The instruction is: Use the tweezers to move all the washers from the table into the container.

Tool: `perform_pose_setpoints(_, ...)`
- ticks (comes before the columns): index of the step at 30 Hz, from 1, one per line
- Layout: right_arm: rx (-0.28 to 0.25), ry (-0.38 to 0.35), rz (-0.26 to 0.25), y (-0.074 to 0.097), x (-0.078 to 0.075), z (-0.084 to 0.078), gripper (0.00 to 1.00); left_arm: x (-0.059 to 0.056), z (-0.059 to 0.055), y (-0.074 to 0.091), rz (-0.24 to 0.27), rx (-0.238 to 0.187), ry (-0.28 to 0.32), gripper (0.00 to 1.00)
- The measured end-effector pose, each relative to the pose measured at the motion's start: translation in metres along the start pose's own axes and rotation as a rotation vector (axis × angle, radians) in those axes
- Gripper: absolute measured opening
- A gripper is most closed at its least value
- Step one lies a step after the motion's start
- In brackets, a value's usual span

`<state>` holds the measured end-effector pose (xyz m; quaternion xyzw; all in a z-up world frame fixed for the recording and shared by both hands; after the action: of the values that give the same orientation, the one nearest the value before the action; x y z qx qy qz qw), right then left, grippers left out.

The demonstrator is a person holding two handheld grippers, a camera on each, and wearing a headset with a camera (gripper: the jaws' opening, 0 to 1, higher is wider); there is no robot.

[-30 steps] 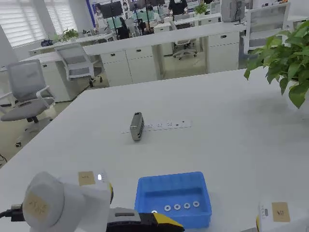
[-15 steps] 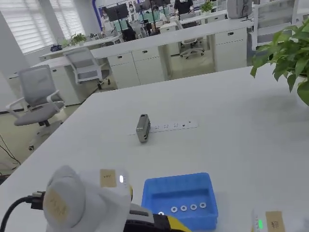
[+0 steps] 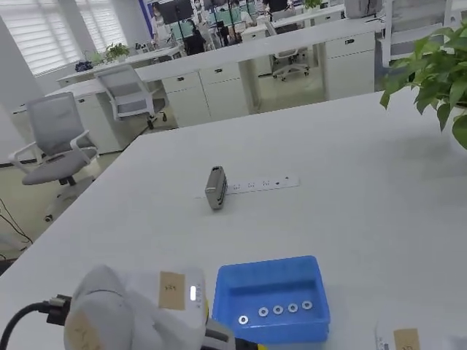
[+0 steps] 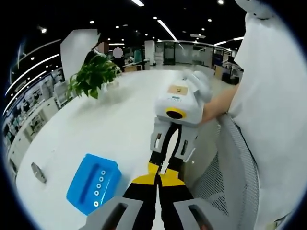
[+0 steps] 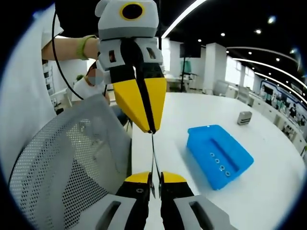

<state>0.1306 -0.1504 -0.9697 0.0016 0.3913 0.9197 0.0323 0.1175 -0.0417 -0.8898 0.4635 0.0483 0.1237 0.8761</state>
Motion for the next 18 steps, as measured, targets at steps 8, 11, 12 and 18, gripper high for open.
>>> perform_pose_setpoints(8,0.138,0.085,0.024,-0.018,0.0,-0.005,0.03,0.007,-0.023,-0.011,-0.02,0.106,-0.019,0.0)
perform_pose_setpoints(11,0.187,0.104,0.04,-0.029,0.0,-0.004,0.03,0.009,-0.033,-0.014,-0.029,0.125,-0.016,0.0)
perform_pose_setpoints(12,0.194,0.105,0.041,-0.031,0.0,-0.004,0.03,0.01,-0.038,-0.016,-0.032,0.137,-0.005,0.0)
perform_pose_setpoints(18,0.199,0.096,0.077,-0.046,-0.006,-0.001,0.03,0.019,-0.066,-0.019,-0.004,0.178,0.044,0.0)
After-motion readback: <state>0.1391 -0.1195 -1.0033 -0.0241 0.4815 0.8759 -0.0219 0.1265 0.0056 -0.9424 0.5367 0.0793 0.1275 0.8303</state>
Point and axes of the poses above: the centre of the closed fingertips' face, and the gripper's own axes: y roughly backward along the fingers, x roughly to its left, z roughly out of its top, the point moved 8 cm from there along y, roughly backward along the fingers, and after that the axes turned 13 degrees about x, right-handed, at the moved point
